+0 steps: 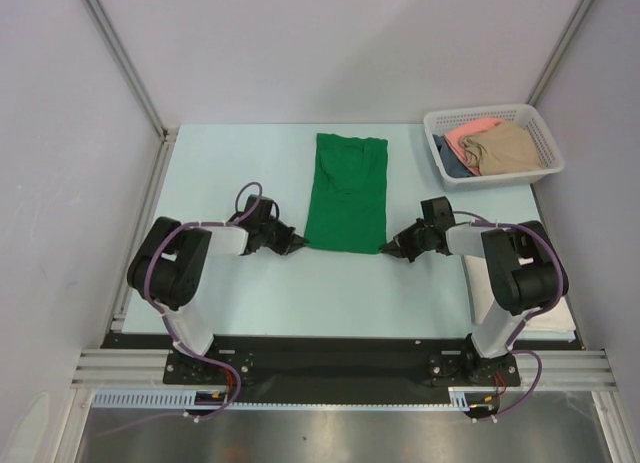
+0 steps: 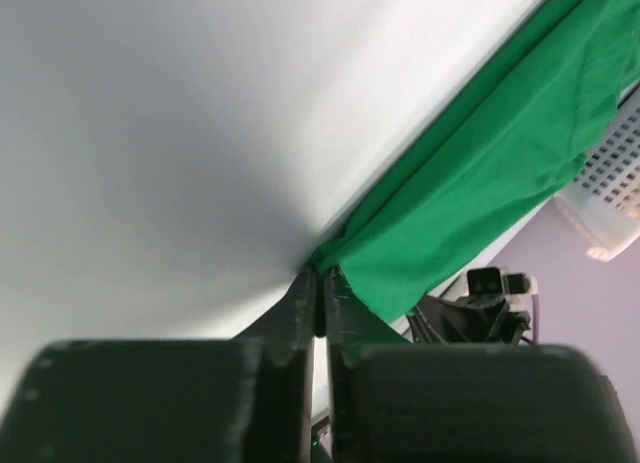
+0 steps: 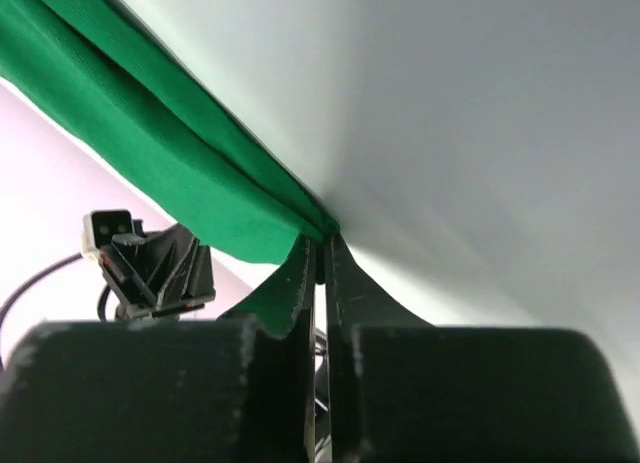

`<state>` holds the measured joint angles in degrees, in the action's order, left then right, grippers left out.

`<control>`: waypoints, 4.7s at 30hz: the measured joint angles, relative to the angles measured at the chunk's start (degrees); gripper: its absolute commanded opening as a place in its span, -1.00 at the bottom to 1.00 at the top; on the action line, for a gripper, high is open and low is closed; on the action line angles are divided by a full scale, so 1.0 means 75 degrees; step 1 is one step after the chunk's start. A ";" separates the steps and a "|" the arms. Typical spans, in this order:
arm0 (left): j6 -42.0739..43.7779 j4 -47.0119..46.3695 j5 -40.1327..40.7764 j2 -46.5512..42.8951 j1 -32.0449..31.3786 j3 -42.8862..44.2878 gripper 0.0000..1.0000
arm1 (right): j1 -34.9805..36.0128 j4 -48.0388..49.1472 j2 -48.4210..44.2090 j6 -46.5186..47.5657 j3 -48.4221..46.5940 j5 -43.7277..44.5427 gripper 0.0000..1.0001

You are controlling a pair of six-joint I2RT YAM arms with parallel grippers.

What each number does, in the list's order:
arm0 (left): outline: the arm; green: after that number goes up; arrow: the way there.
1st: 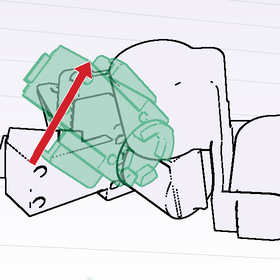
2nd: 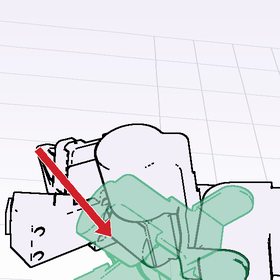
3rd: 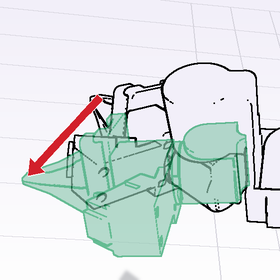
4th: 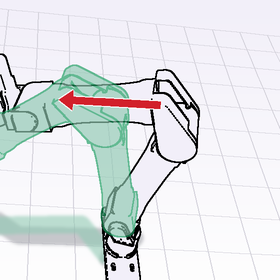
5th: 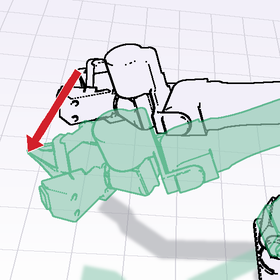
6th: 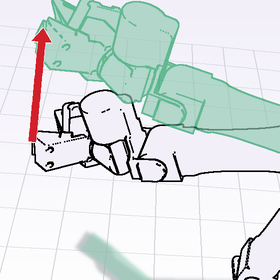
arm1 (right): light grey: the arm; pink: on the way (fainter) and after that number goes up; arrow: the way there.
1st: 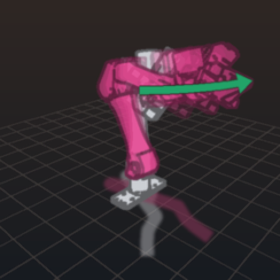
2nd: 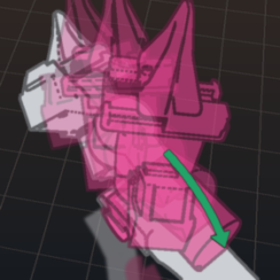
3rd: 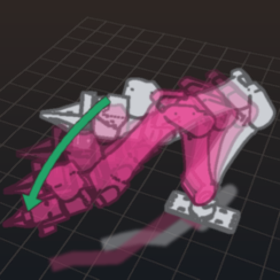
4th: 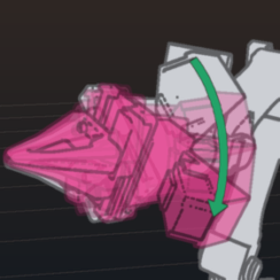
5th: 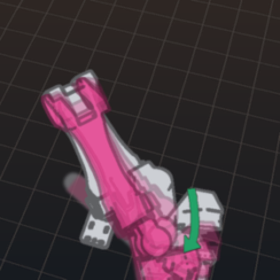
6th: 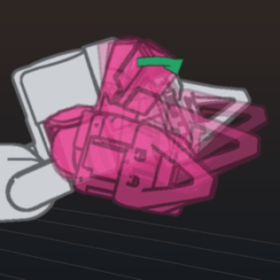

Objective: Fold and stack the t-shirts
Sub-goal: Fold the tshirt

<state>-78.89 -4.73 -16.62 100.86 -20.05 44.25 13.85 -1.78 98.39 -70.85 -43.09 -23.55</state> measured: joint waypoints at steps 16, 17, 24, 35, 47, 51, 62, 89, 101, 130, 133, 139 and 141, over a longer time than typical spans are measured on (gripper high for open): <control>0.0326 -0.0076 -0.0003 -0.1017 -0.0085 -0.1169 -0.99 | 0.0102 0.0297 -0.1189 0.0527 0.1399 -0.0070 -1.00; 0.0329 -0.0061 0.0035 -0.1212 -0.0169 -0.1352 -0.99 | 0.0163 0.0265 -0.1352 0.0557 0.1539 -0.0064 -1.00; 0.0105 0.0332 0.0775 -0.2582 -0.1338 -0.2355 -0.99 | 0.0988 -0.0399 -0.2987 0.0656 0.2489 0.0315 -1.00; -0.1399 0.1760 0.2261 -0.5680 -0.3695 -0.3646 -0.99 | 0.2372 -0.2672 -0.6854 0.0458 0.3416 0.1064 -1.00; -0.1247 0.3751 0.3077 -0.5715 -0.4310 -0.1973 -0.99 | 0.2506 -0.4532 -0.7018 0.1072 0.2317 0.1405 -1.00; -0.0221 0.3926 0.2981 -0.4867 -0.3284 -0.0408 -0.99 | 0.1364 -0.4503 -0.5269 0.2139 0.0650 0.0973 -1.00; 0.2766 0.4304 0.1440 -0.0143 -0.0915 0.4520 -1.00 | -0.0032 -0.4357 -0.0294 0.3972 -0.3990 -0.0032 -1.00; 0.4258 0.5115 -0.0321 0.3570 -0.0026 0.8399 -0.85 | -0.0909 -0.5100 0.3066 0.4628 -0.7262 -0.0729 -1.00; 0.5030 0.5467 -0.0047 0.4459 0.0000 0.9693 -0.11 | -0.1224 -0.5782 0.4170 0.5170 -0.9125 -0.0440 0.26; 0.5901 0.2127 -0.0475 0.3494 -0.0836 0.6758 -0.42 | 0.0041 -0.4185 0.3028 0.6703 -0.7216 0.0895 -0.67; 0.5846 0.2084 -0.0478 0.3733 -0.0603 0.6822 -0.42 | -0.0047 -0.4182 0.3319 0.6796 -0.7245 0.1064 -0.68; 0.5724 0.1950 -0.0606 0.4144 -0.0105 0.7076 -0.42 | -0.0175 -0.4278 0.3928 0.7067 -0.7621 0.1402 -0.68; 0.5718 0.1926 -0.0647 0.4272 -0.0020 0.7224 -0.42 | -0.0198 -0.4395 0.4109 0.7175 -0.7898 0.1440 -0.67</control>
<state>-36.01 9.72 -21.47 132.90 -20.21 98.43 12.36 -34.74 129.21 -17.04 -102.32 -12.75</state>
